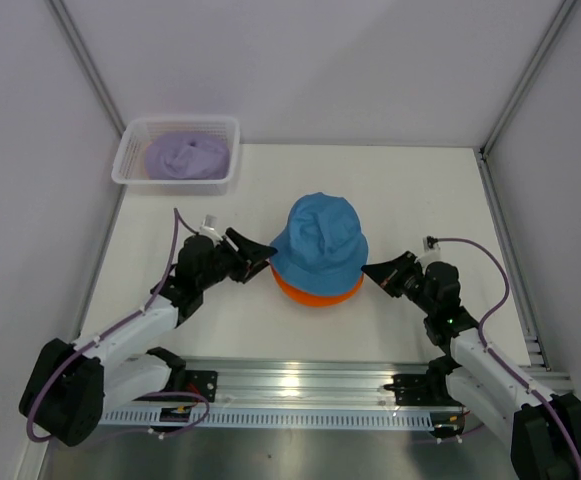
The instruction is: Stack the hats
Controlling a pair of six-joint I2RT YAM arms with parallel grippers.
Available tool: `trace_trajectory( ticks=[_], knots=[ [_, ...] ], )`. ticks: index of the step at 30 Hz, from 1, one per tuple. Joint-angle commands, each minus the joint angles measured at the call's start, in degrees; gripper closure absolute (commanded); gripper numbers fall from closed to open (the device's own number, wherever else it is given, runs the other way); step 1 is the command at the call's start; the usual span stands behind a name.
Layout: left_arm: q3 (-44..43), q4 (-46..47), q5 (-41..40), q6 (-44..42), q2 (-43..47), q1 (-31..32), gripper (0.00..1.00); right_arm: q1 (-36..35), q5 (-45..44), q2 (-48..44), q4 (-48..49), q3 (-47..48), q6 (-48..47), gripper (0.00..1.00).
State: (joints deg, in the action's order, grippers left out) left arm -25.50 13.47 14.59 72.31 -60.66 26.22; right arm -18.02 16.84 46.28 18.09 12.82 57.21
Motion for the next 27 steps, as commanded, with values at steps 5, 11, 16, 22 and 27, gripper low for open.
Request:
trace_trajectory(
  ticks=[5,11,16,22,27],
  knots=[
    [-2.9,-5.0,-2.7,-5.6,8.1,-0.7,0.41,-0.8,-1.8,-0.3,0.9,-0.6,-2.4,1.00],
    [-3.1,-1.4,0.0,-4.1,4.1,-0.6,0.44,-1.0,-2.2,-0.4,0.5,-0.3,-2.5,1.00],
    [-3.3,-1.3,-0.1,-4.3,2.2,-0.6,0.44,-1.1,-2.5,-0.7,0.2,0.1,-2.5,1.00],
    [-2.0,5.4,2.1,-1.7,-0.7,-0.1,0.52,-1.4,-2.7,-0.4,0.2,0.4,-2.5,1.00],
    [-3.9,6.0,2.0,-1.9,-3.2,1.4,0.58,-1.5,-3.0,-0.4,-0.2,0.7,-2.6,1.00]
  ],
)
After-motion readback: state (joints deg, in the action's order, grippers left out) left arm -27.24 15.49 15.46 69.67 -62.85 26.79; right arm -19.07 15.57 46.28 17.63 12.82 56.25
